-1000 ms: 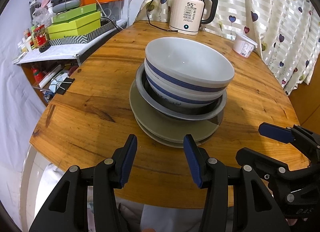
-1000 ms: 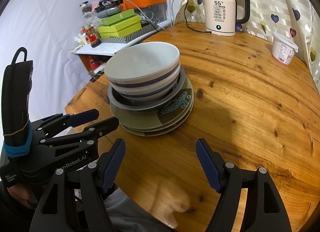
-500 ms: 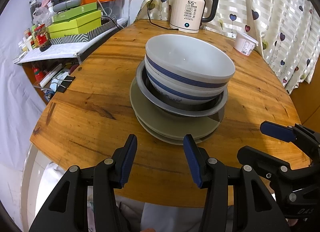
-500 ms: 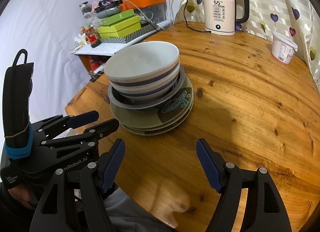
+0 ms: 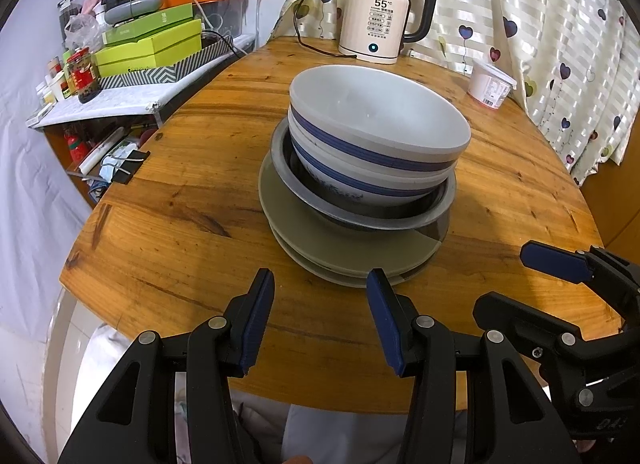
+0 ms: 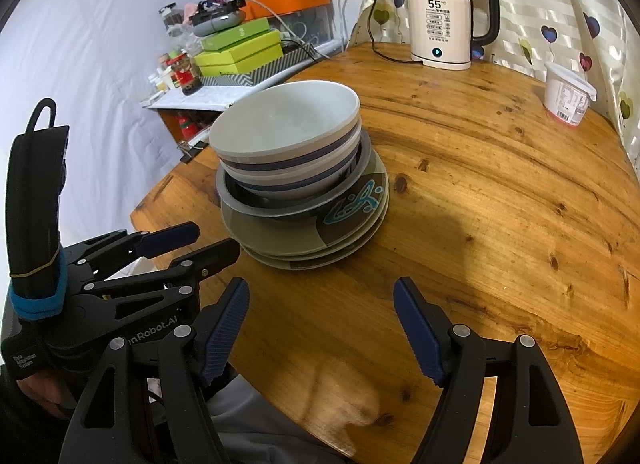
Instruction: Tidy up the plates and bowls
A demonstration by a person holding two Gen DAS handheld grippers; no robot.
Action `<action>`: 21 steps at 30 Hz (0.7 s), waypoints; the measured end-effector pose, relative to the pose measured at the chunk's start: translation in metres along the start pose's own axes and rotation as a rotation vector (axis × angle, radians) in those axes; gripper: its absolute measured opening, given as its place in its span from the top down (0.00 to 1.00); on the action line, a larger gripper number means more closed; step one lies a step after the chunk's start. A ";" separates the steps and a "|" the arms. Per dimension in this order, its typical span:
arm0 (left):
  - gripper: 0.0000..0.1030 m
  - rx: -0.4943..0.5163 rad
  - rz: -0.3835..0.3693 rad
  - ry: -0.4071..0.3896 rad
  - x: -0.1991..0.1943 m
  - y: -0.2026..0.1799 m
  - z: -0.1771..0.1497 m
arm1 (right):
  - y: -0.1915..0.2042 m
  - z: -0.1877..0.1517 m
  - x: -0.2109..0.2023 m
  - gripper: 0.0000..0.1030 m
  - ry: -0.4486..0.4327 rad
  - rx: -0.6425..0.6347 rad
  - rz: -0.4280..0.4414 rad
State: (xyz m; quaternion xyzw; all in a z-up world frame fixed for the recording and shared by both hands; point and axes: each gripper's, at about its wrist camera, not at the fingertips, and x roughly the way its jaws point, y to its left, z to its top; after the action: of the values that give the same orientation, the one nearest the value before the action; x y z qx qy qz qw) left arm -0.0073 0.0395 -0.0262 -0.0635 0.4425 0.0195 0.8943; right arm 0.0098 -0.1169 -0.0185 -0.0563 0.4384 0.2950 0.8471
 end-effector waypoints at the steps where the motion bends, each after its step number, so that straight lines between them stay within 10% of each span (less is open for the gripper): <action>1: 0.52 0.000 0.000 -0.001 0.000 0.000 0.000 | 0.000 0.000 0.000 0.27 0.001 0.000 0.000; 21: 0.52 0.002 0.000 0.000 0.000 0.000 -0.001 | 0.000 -0.001 0.001 0.26 0.000 -0.001 0.001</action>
State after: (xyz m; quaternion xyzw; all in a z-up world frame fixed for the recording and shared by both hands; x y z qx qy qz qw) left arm -0.0075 0.0390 -0.0267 -0.0624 0.4424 0.0191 0.8944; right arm 0.0092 -0.1167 -0.0199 -0.0562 0.4385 0.2958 0.8468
